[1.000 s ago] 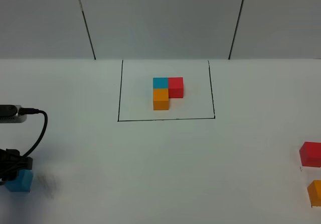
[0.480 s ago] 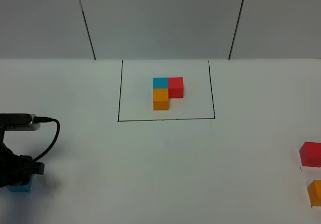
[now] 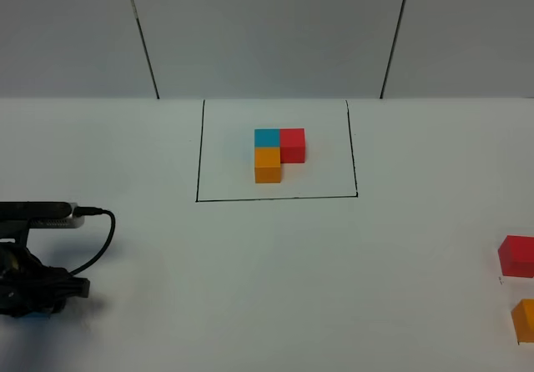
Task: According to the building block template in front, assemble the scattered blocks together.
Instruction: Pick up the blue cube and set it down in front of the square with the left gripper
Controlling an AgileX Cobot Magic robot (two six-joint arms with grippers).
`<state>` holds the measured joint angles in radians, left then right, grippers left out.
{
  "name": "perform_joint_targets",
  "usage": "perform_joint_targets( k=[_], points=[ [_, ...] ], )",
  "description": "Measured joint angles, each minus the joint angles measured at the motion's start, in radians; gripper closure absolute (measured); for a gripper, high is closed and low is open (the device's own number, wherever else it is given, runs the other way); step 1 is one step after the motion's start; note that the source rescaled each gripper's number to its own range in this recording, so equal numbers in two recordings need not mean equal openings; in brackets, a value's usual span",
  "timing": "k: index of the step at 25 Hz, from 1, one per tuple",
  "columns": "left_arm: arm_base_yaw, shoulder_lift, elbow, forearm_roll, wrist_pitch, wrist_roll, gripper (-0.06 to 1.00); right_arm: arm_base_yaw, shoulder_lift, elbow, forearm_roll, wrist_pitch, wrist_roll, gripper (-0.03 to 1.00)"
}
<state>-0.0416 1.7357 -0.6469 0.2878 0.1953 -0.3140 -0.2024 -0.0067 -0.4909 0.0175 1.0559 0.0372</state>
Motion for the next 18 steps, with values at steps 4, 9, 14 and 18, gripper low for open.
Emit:
perform_joint_targets(
  k=[4,9,14,18],
  points=[
    [0.0,0.001,-0.012,0.001,-0.015,0.014,0.93,0.0,0.0,0.0,0.0,0.0,0.0,0.3],
    [-0.061,0.0,-0.088,0.005,0.027,0.181,0.93,0.0,0.0,0.0,0.0,0.0,0.0,0.3],
    [-0.241,-0.002,-0.23,-0.024,0.229,0.617,0.93,0.0,0.0,0.0,0.0,0.0,0.0,0.3],
    [-0.362,-0.002,-0.386,-0.164,0.384,0.928,0.93,0.0,0.0,0.0,0.0,0.0,0.0,0.3]
  ],
)
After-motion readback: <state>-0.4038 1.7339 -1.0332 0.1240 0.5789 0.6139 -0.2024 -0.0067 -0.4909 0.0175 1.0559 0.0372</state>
